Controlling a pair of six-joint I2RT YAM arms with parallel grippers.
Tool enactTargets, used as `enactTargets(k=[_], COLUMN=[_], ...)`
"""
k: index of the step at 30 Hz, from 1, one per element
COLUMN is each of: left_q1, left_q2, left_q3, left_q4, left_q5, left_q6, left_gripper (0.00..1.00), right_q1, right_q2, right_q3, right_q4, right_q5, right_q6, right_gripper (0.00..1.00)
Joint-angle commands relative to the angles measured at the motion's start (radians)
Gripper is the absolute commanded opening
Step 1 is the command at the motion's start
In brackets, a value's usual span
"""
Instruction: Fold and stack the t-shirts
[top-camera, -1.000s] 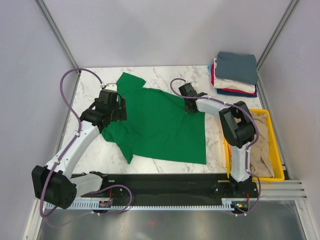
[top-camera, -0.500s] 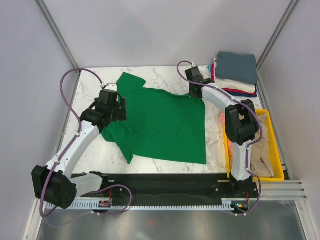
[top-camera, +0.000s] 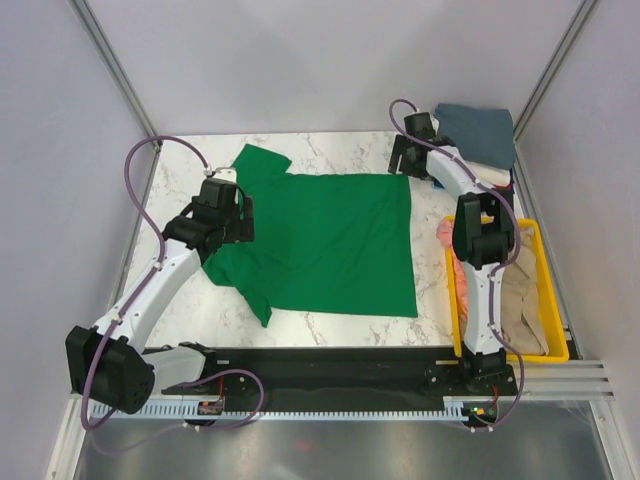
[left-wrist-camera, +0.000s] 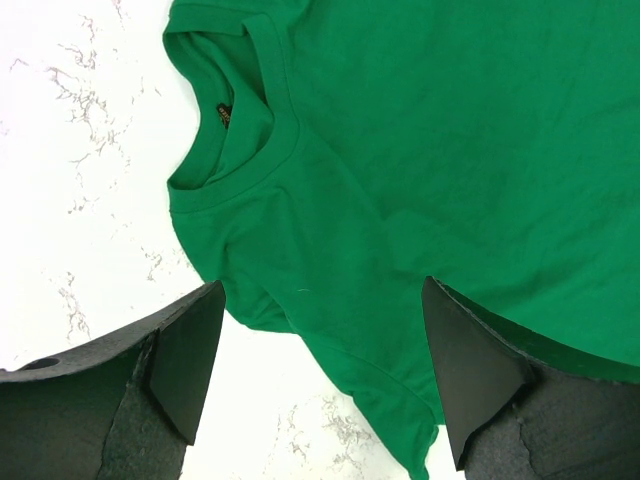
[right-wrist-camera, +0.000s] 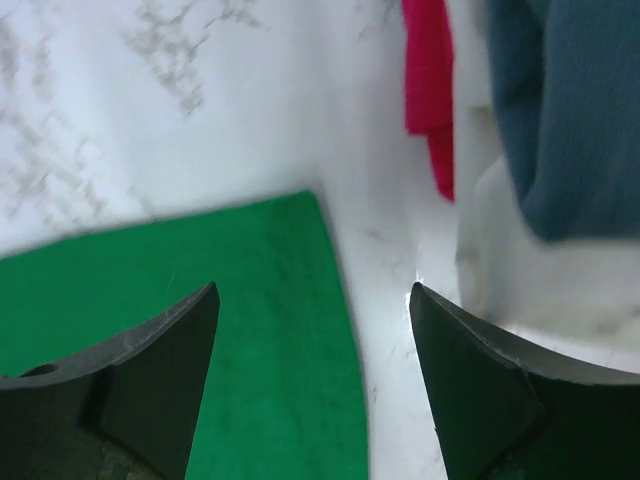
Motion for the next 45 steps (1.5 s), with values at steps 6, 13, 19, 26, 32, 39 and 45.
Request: enactTargets(k=[6, 13, 19, 26, 32, 39, 45], left_q1=[0.0, -0.002, -0.021, -0.008, 0.037, 0.037, 0.035], left_q2=[0.025, 0.075, 0.106, -0.112, -0.286, -0.086, 0.018], left_q3=[0.023, 0.028, 0.044, -0.138, -0.368, -0.456, -0.502], left_q4=[0.02, 0.011, -0.051, -0.111, 0.058, 0.199, 0.343], left_q5=[-0.005, -0.032, -0.08, -0.013, 0.052, 0.107, 0.069], left_q6=[0.037, 0.031, -0.056, -0.394, -0.622, -0.704, -0.706], left_gripper=[0.87, 0.87, 0.89, 0.96, 0.85, 0.74, 0.66], right_q1=[0.188, 0.342, 0.368, 0.185, 0.12, 0.12, 0.12], right_q2=[-0.399, -0.423, -0.251, -0.122, -0.117, -0.191, -0.218], right_q3=[-0.438, -0.705, -0.587, -0.511, -0.491, -0.53, -0.568], right_q4=[0.188, 0.438, 0.5, 0.408, 0.411, 0.431, 0.46], right_q5=[-0.103, -0.313, -0.444, -0.442, -0.523, -0.589, -0.629], right_q6=[0.024, 0.139, 0.122, 0.107, 0.093, 0.07, 0.078], right_gripper=[0.85, 0.84, 0.84, 0.84, 0.84, 0.85, 0.84])
